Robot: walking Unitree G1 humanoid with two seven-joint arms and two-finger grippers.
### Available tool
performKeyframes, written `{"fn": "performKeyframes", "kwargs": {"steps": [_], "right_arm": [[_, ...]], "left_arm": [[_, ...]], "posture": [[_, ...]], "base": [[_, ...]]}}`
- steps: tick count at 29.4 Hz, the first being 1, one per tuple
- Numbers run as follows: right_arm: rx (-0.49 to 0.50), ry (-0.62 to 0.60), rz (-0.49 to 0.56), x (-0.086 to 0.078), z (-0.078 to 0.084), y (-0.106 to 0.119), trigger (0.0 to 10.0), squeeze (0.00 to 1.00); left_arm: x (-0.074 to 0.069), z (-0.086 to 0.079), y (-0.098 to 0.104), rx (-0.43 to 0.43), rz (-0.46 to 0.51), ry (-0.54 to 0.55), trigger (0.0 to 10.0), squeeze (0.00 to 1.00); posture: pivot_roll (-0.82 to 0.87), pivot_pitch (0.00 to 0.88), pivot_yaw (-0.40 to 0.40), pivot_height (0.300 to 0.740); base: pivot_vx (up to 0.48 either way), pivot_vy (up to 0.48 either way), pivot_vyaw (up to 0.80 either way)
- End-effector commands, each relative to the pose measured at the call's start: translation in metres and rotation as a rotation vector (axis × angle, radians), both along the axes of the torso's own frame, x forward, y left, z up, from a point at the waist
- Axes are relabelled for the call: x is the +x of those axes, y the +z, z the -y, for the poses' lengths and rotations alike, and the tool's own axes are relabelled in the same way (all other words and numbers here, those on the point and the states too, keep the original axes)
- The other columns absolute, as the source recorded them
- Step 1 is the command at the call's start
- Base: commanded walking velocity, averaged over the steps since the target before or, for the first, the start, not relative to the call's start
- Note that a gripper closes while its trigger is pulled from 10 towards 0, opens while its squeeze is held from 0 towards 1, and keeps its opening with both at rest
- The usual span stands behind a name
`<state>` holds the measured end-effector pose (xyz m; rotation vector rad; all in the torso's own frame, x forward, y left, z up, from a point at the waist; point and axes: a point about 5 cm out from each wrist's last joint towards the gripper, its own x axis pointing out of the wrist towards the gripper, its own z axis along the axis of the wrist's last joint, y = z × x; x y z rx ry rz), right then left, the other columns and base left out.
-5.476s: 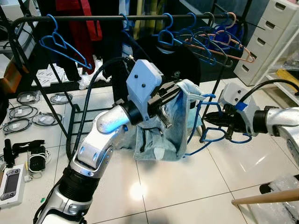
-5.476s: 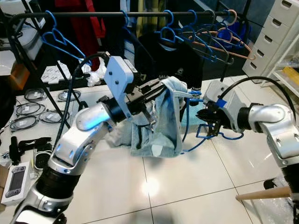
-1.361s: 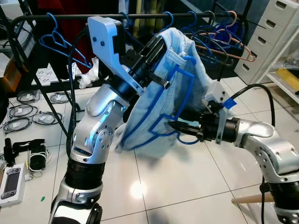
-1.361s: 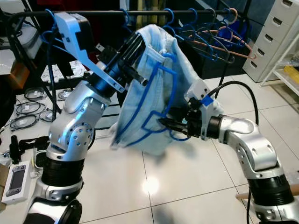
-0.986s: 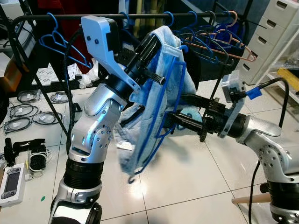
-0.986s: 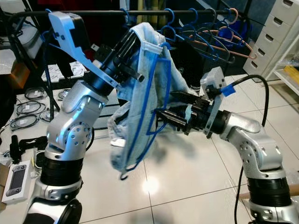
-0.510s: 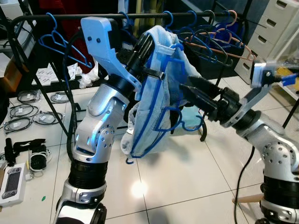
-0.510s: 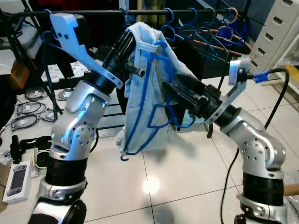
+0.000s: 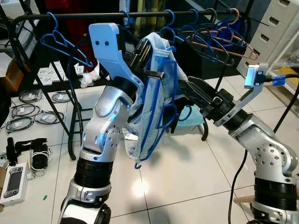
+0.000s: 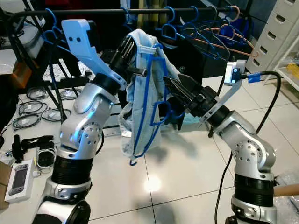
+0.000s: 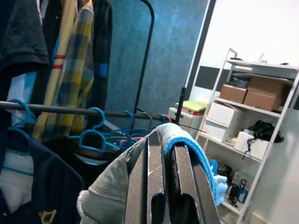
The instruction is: Hang hanger
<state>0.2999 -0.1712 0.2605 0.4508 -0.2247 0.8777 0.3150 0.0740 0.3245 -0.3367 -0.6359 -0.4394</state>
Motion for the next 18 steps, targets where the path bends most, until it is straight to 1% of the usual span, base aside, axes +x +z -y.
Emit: {"fn": "performKeyframes", "kwargs": {"steps": [1, 3, 5, 6, 7, 9, 10, 11, 12, 14, 15, 16, 18], "right_arm": [[-0.044, -0.058, -0.062, 0.000, 0.003, -0.012, 10.0, 0.00], [-0.044, -0.058, -0.062, 0.000, 0.003, -0.012, 10.0, 0.00], [-0.049, -0.074, -0.101, 0.002, -0.004, -0.019, 10.0, 0.00], [-0.049, -0.074, -0.101, 0.002, -0.004, -0.019, 10.0, 0.00], [-0.043, -0.068, -0.104, 0.002, -0.008, -0.020, 10.0, 0.00], [-0.043, -0.068, -0.104, 0.002, -0.008, -0.020, 10.0, 0.00], [-0.022, -0.042, -0.103, 0.002, -0.017, -0.019, 10.0, 0.00], [-0.022, -0.042, -0.103, 0.002, -0.017, -0.019, 10.0, 0.00], [-0.007, 0.001, -0.083, 0.000, -0.028, -0.016, 10.0, 0.00], [-0.007, 0.001, -0.083, 0.000, -0.028, -0.016, 10.0, 0.00], [0.008, 0.035, -0.065, -0.002, -0.037, -0.014, 10.0, 0.00], [0.008, 0.035, -0.065, -0.002, -0.037, -0.014, 10.0, 0.00], [0.034, 0.067, -0.035, -0.004, -0.044, -0.007, 10.0, 0.00]], "left_arm": [[-0.004, -0.005, 0.015, -0.028, 0.072, 0.025, 10.0, 0.00], [-0.004, -0.005, 0.015, -0.028, 0.072, 0.025, 10.0, 0.00], [-0.005, -0.001, 0.015, -0.030, 0.071, 0.010, 10.0, 0.00], [-0.005, -0.001, 0.015, -0.030, 0.071, 0.010, 10.0, 0.00], [-0.006, 0.002, 0.015, -0.029, 0.070, -0.002, 10.0, 0.00], [-0.006, 0.002, 0.015, -0.029, 0.070, -0.002, 10.0, 0.00], [-0.008, 0.007, 0.013, -0.015, 0.070, -0.018, 10.0, 0.00], [-0.008, 0.007, 0.013, -0.015, 0.070, -0.018, 10.0, 0.00], [-0.010, 0.013, 0.009, 0.003, 0.064, -0.035, 10.0, 0.00], [-0.010, 0.013, 0.009, 0.003, 0.064, -0.035, 10.0, 0.00], [-0.012, 0.018, 0.005, 0.012, 0.057, -0.048, 10.0, 0.00], [-0.012, 0.018, 0.005, 0.012, 0.057, -0.048, 10.0, 0.00], [-0.015, 0.024, 0.001, 0.013, 0.044, -0.062, 10.0, 0.00]], "posture": [[-0.09, 0.159, 0.046, 0.740], [-0.09, 0.159, 0.046, 0.740], [-0.09, 0.159, 0.047, 0.740], [-0.09, 0.159, 0.047, 0.740], [-0.09, 0.159, 0.048, 0.740], [-0.09, 0.159, 0.048, 0.740], [-0.09, 0.160, 0.048, 0.740], [-0.09, 0.160, 0.048, 0.740], [-0.08, 0.161, 0.046, 0.740], [-0.08, 0.161, 0.046, 0.740], [-0.08, 0.163, 0.042, 0.740], [-0.08, 0.163, 0.042, 0.740], [-0.08, 0.163, 0.037, 0.740]], "base": [[0.000, 0.000, 0.00], [0.000, 0.000, 0.00], [0.000, 0.000, 0.00], [0.000, 0.000, 0.00], [0.000, 0.000, 0.00], [0.000, 0.000, 0.00], [0.000, 0.000, 0.00], [0.000, 0.000, 0.00], [0.000, 0.000, 0.00], [0.000, 0.000, 0.00], [0.000, 0.000, 0.00], [0.000, 0.000, 0.00], [0.000, 0.000, 0.00]]}}
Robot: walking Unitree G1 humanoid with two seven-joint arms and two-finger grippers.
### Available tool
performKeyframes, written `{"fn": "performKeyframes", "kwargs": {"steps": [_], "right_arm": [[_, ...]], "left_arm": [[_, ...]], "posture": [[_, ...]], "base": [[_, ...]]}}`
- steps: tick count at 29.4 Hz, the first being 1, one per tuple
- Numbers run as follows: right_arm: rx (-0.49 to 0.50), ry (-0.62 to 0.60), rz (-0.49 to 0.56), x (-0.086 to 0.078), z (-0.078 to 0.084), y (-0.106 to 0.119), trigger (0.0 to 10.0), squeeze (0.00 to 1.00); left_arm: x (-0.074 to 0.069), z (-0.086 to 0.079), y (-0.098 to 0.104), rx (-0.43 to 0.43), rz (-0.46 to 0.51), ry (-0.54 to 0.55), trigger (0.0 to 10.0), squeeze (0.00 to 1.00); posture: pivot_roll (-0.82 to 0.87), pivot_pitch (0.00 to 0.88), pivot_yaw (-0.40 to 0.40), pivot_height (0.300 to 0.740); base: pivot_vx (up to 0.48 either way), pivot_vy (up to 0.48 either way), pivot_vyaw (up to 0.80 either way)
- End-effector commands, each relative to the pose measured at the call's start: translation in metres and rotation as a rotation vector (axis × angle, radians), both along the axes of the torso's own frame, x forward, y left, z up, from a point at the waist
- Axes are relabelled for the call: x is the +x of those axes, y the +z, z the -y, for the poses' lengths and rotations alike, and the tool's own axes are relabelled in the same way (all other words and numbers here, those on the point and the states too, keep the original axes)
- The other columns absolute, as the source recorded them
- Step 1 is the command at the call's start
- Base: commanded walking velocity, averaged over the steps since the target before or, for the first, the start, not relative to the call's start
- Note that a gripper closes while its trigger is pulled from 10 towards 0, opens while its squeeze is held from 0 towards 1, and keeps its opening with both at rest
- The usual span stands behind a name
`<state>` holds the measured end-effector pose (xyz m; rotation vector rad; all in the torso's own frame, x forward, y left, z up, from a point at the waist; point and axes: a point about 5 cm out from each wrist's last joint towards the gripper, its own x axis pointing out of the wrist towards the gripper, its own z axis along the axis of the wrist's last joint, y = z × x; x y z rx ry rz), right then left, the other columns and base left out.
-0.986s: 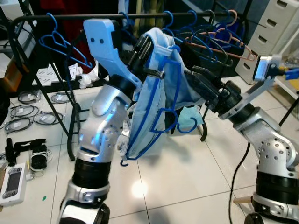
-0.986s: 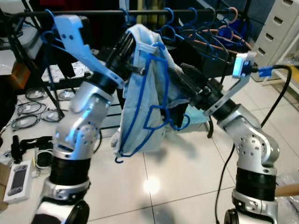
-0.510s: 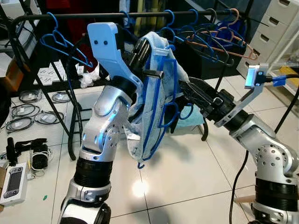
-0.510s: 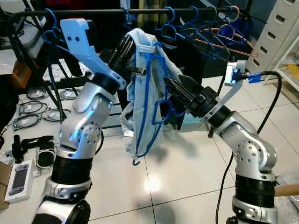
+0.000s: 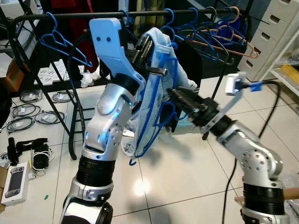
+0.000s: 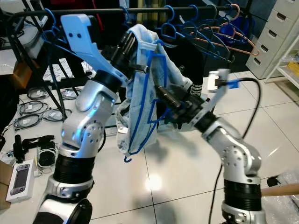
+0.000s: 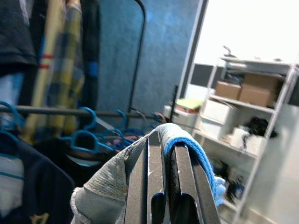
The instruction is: Hang hanger
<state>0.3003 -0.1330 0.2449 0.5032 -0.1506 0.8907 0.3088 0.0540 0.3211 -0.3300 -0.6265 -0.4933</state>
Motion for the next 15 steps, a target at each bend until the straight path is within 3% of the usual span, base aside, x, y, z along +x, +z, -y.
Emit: {"fn": "performKeyframes", "kwargs": {"steps": [1, 12, 13, 15], "right_arm": [[0.021, 0.031, 0.045, -0.0040, -0.0061, 0.0086, 10.0, 0.00], [0.029, 0.020, 0.085, -0.0023, -0.0117, 0.0184, 10.0, 0.00], [0.019, -0.018, 0.077, 0.0017, -0.0107, 0.0172, 5.7, 0.00], [0.019, -0.018, 0.077, 0.0017, -0.0107, 0.0172, 5.7, 0.00]], "left_arm": [[-0.0083, 0.0038, 0.0043, -0.011, 0.041, -0.014, 10.0, 0.00], [-0.0075, 0.0054, 0.0048, -0.022, 0.039, -0.016, 10.0, 0.00], [-0.0086, 0.0059, 0.0058, -0.026, 0.043, -0.020, 10.0, 0.00], [-0.0086, 0.0059, 0.0058, -0.026, 0.043, -0.020, 10.0, 0.00]], "posture": [[-0.08, 0.163, 0.037, 0.740], [-0.09, 0.162, 0.033, 0.740], [-0.09, 0.163, 0.031, 0.740], [-0.09, 0.163, 0.031, 0.740]], "base": [[0.000, 0.000, 0.00], [0.000, 0.000, 0.00], [0.000, 0.000, 0.00], [0.000, 0.000, 0.00]]}}
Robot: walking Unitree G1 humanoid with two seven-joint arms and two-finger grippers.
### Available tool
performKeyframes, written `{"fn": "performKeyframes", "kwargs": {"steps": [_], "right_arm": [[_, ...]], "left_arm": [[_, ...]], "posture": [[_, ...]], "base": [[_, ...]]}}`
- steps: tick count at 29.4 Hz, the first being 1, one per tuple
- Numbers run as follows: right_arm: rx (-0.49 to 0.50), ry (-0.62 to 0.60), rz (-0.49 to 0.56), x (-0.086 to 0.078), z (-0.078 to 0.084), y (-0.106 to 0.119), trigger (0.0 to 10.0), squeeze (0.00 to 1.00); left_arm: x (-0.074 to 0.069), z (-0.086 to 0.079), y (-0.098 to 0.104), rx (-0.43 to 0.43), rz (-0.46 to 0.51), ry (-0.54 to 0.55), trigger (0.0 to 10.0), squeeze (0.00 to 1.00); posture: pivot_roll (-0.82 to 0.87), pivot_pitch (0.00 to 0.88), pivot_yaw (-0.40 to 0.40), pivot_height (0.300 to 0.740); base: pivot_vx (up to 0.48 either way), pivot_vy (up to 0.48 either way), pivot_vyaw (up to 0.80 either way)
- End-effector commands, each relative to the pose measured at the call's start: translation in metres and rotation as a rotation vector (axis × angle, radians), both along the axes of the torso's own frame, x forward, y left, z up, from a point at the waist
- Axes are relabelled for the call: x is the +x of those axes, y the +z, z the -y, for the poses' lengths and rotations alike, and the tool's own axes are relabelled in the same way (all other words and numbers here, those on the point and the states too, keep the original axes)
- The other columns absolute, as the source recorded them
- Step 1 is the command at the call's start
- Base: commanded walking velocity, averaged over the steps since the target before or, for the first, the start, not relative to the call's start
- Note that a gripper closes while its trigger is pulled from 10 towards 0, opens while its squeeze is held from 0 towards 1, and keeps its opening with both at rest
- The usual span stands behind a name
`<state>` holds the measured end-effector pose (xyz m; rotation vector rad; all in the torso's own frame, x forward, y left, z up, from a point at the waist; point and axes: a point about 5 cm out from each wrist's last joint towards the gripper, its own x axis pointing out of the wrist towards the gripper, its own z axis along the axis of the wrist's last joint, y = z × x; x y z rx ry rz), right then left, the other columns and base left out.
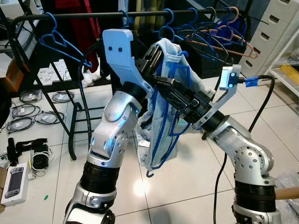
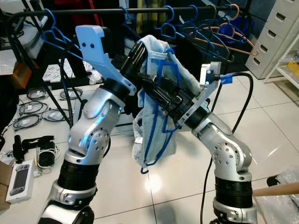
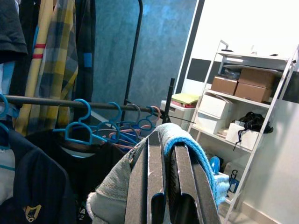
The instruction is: Hang hanger
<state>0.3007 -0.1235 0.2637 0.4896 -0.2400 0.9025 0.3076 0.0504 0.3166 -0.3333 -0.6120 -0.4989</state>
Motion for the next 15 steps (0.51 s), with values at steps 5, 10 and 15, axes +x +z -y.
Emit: {"fn": "performKeyframes", "kwargs": {"steps": [5, 10, 15], "right_arm": [[-0.010, -0.067, -0.036, 0.008, 0.003, -0.006, 0.8, 0.00], [-0.067, -0.053, -0.041, 0.004, 0.006, -0.011, 10.0, 0.00], [-0.046, -0.062, -0.042, 0.003, 0.011, -0.010, 10.0, 0.00]], "left_arm": [[-0.010, 0.002, 0.010, -0.035, 0.059, -0.014, 10.0, 0.00], [-0.009, -0.001, 0.011, -0.042, 0.062, -0.005, 10.0, 0.00], [-0.010, -0.001, 0.013, -0.047, 0.066, -0.011, 10.0, 0.00]], "posture": [[-0.09, 0.164, 0.026, 0.740], [-0.09, 0.164, 0.027, 0.740], [-0.09, 0.163, 0.030, 0.740]], "base": [[0.000, 0.000, 0.00], [0.000, 0.000, 0.00], [0.000, 0.000, 0.00]]}}
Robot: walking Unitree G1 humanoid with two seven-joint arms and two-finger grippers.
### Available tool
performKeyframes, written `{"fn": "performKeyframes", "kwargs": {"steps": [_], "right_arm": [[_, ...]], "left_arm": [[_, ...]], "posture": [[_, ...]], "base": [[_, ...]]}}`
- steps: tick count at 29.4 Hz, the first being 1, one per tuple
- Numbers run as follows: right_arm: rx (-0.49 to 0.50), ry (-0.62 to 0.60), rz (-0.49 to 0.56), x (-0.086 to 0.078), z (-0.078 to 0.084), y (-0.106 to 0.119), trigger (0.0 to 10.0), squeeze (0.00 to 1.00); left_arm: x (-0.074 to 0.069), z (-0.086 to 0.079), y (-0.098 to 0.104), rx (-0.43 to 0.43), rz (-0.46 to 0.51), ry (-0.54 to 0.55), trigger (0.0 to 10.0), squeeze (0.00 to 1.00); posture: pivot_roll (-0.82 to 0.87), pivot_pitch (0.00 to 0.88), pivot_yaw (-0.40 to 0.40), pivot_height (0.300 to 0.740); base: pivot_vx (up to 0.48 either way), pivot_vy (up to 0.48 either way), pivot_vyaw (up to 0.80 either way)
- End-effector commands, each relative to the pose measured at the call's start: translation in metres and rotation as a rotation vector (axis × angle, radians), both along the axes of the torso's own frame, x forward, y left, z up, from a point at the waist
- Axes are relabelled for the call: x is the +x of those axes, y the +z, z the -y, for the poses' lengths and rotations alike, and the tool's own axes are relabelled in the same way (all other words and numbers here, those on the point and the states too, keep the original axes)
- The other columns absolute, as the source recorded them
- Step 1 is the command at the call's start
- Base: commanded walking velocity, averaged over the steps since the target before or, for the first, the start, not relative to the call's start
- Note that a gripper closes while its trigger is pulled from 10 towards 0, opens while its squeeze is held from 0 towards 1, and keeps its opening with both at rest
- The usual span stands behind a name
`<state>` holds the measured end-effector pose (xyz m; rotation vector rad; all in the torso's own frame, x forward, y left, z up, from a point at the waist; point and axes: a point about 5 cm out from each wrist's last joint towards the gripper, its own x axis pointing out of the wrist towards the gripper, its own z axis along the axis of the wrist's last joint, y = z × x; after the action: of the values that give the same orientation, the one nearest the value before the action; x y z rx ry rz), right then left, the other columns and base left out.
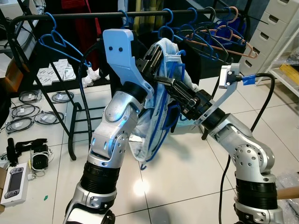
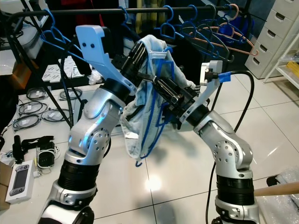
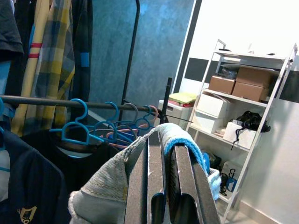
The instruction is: Hang hanger
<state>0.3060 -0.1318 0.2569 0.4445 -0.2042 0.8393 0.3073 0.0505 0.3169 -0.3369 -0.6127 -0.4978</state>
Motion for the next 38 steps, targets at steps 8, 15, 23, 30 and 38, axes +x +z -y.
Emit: {"fn": "performKeyframes", "kwargs": {"steps": [8, 15, 23, 30, 38], "right_arm": [[0.170, 0.043, 0.018, -0.006, 0.009, 0.011, 10.0, 0.00], [0.201, 0.035, 0.019, -0.005, 0.013, 0.013, 10.0, 0.00], [0.124, 0.101, 0.018, -0.011, 0.006, 0.007, 10.0, 0.09], [0.127, 0.105, 0.006, -0.014, 0.003, 0.006, 10.0, 0.00], [0.197, 0.105, 0.009, -0.013, 0.009, 0.010, 10.0, 0.00]], "left_arm": [[-0.010, -0.001, 0.012, -0.043, 0.065, -0.011, 10.0, 0.00], [-0.009, 0.000, 0.012, -0.042, 0.065, -0.015, 10.0, 0.00], [-0.009, 0.002, 0.011, -0.040, 0.064, -0.024, 10.0, 0.00], [-0.009, 0.002, 0.011, -0.042, 0.063, -0.029, 10.0, 0.00], [-0.010, 0.002, 0.009, -0.047, 0.063, -0.044, 10.0, 0.00]], "posture": [[-0.09, 0.161, 0.028, 0.740], [-0.09, 0.157, 0.029, 0.740], [-0.09, 0.152, 0.027, 0.740], [-0.09, 0.155, 0.028, 0.740], [-0.09, 0.158, 0.027, 0.740]], "base": [[0.000, 0.000, 0.00], [0.000, 0.000, 0.00], [0.000, 0.000, 0.00], [0.000, 0.000, 0.00], [0.000, 0.000, 0.00]]}}
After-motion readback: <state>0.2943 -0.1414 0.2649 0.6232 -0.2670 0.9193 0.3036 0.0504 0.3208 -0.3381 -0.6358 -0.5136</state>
